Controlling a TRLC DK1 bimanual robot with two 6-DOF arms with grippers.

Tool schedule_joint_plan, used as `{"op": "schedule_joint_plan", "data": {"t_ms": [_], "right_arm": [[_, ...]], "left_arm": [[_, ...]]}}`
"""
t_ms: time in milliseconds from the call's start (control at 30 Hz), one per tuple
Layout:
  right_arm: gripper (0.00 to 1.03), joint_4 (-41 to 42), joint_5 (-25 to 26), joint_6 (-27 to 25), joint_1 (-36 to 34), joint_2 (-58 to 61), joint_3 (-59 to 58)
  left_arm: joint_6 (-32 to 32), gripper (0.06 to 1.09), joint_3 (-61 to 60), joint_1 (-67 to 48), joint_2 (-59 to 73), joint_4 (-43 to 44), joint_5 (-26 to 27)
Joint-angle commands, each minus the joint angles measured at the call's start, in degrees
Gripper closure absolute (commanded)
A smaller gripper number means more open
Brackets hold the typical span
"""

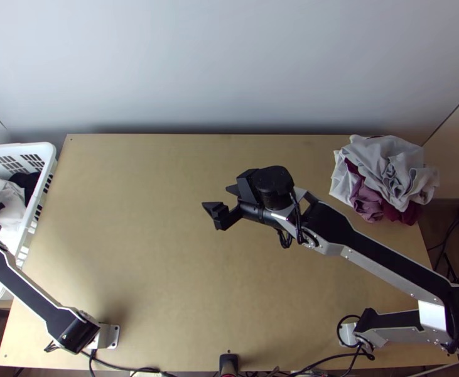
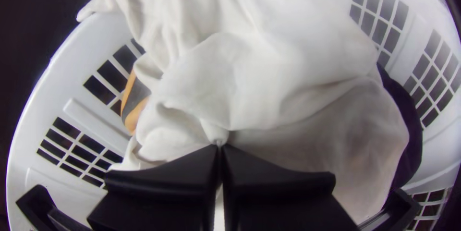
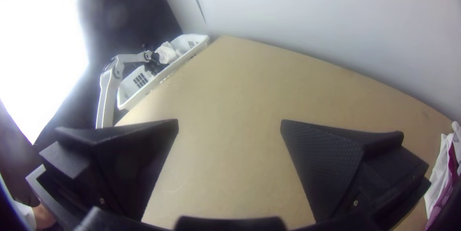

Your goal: Fold the t-shirt

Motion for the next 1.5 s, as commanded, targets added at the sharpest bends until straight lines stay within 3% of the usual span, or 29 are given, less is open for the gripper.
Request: {"op": "schedule_joint_plan", "data": {"t_ms": [0, 100, 200, 300, 533, 1000, 1467], "right_arm": [[0.04, 0.18, 0.06, -0.31, -0.52, 0.75, 0.35], [0.04, 0.62, 0.06, -0.4, -1.93, 1.36, 1.67], [0.04, 1.06, 0.06, -0.4, -2.9, 2.06, 2.73], [0.04, 1.23, 0.14, -0.4, -3.78, 2.77, 4.13], [0.04, 1.14, 0.58, -0.4, -4.3, 2.94, 4.84], [0.04, 0.88, 0.93, -0.13, -9.05, -1.98, 3.34], [0.04, 1.67, 1.29, 1.01, -19.33, -10.94, -3.43]], "left_arm": [[-0.9, 1.05, -2.55, -1.47, -9.81, -11.22, 0.81], [-0.03, 1.05, -7.03, -3.58, -19.57, -24.93, 4.67], [1.38, 1.05, -14.77, -6.04, -27.3, -29.94, 6.08], [5.25, 1.05, -31.82, -11.58, -42.07, -27.04, 6.34], [4.81, 1.05, -47.29, -23.27, -60.97, -25.99, 6.69], [-6.53, 1.05, -47.73, -50.87, -75.82, -39.7, 6.43], [-20.42, 1.05, -53.09, -88.84, -70.63, -39.52, 6.26]]}}
